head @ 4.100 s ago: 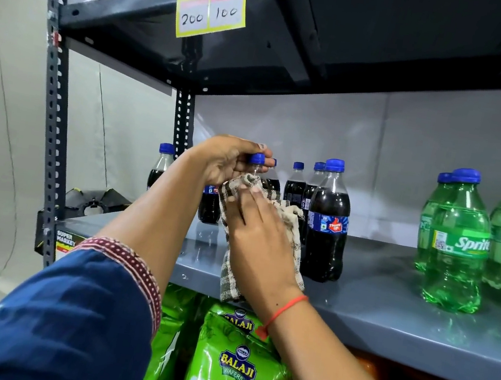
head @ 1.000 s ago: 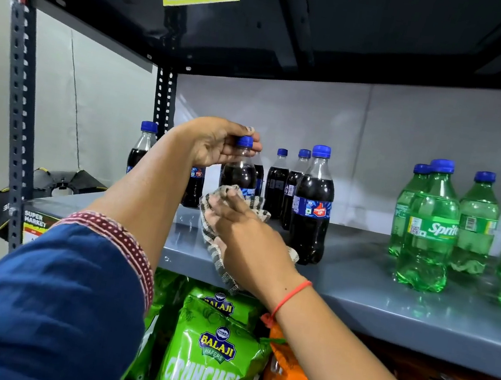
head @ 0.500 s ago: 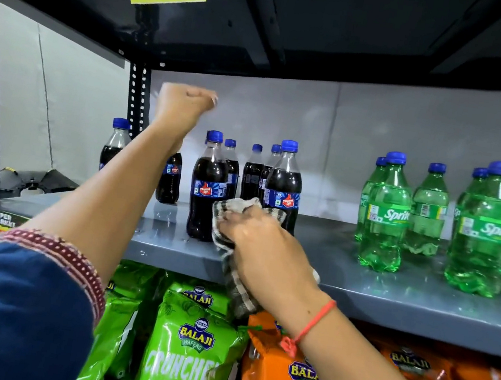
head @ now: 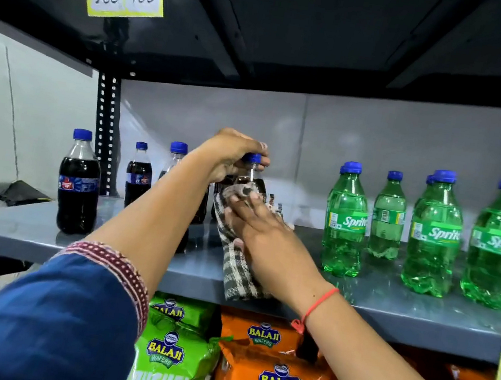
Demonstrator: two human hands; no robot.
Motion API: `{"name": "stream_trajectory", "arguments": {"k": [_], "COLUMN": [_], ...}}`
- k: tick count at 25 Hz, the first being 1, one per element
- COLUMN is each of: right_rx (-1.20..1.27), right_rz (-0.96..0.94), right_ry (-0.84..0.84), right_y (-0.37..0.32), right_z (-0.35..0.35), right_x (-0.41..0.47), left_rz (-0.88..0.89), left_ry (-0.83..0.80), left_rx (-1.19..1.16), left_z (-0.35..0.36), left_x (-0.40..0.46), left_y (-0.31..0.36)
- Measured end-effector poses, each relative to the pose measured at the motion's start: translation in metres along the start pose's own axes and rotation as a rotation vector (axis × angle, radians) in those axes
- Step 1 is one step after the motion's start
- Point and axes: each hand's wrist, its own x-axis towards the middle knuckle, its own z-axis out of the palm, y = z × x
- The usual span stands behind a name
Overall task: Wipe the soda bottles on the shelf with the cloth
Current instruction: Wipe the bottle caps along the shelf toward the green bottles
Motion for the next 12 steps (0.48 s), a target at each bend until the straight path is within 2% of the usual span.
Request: {"name": "stream_trajectory", "arguments": {"k": [3,7,9,12], "right_rx": [-0.14,-0.341,-0.392,-0.356], "right_rz": [-0.111,-0.24,-0.3,-0.289], "right_ry": [-0.094,0.093,0.088,0.137], "right_y": [0.007,0.015,0.021,0.022], "right_z": [-0.003,0.0,0.001,-0.009], "right_x": [0.008,0.015,0.018,0.026], "left_rz": [-0.022,-0.022,-0.028,-0.038], "left_ry": [-0.017,-0.042,-0.039,-0.038], "left_rx": [0.02,0.016,0.007,-0.035], "left_z": [-0.002,-0.002,-0.003,-0.001], "left_x": [0.002,0.006,0.008,0.008], "left_y": [0.002,0.0,-0.001,-0.001]}}
